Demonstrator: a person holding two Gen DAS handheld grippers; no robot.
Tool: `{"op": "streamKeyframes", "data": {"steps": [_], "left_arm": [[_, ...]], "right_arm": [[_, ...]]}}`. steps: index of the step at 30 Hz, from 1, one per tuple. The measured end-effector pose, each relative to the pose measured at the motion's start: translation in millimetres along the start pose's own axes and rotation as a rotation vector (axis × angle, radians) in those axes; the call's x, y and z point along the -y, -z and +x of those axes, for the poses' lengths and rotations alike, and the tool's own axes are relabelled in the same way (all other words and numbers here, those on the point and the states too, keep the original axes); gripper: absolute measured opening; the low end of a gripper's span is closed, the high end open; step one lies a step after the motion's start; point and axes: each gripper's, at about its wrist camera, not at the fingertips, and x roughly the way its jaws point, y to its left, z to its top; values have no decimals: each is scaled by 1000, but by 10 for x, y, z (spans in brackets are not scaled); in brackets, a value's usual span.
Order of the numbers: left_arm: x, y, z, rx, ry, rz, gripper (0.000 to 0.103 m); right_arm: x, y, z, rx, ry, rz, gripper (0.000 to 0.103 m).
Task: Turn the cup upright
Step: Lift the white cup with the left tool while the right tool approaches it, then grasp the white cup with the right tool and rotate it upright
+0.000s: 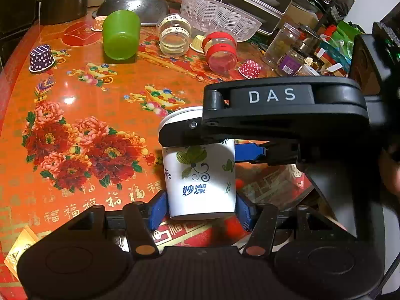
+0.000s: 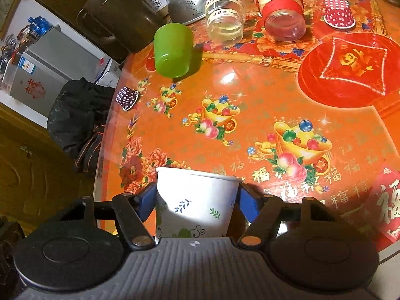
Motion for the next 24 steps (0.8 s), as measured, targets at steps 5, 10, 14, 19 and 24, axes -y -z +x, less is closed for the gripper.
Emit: {"op": "streamKeyframes", "data": {"steps": [5, 10, 14, 19, 24], "left_arm": [[13, 15, -22, -6, -11, 21, 60], [48, 64, -80, -9, -50, 73, 70], [39, 109, -162, 10, -56, 101, 88], [-26, 190, -249, 19, -77, 132, 89], [-266, 360, -519, 46, -47, 149, 89]], "right_arm": [[-8, -17, 32, -13, -7, 3, 69], [4, -43, 47, -15, -12, 16, 69], [16, -58, 57, -21, -20, 22, 69], [25, -63, 56, -22, -18, 27, 69], [1, -64, 77, -27, -2, 18, 68]]}}
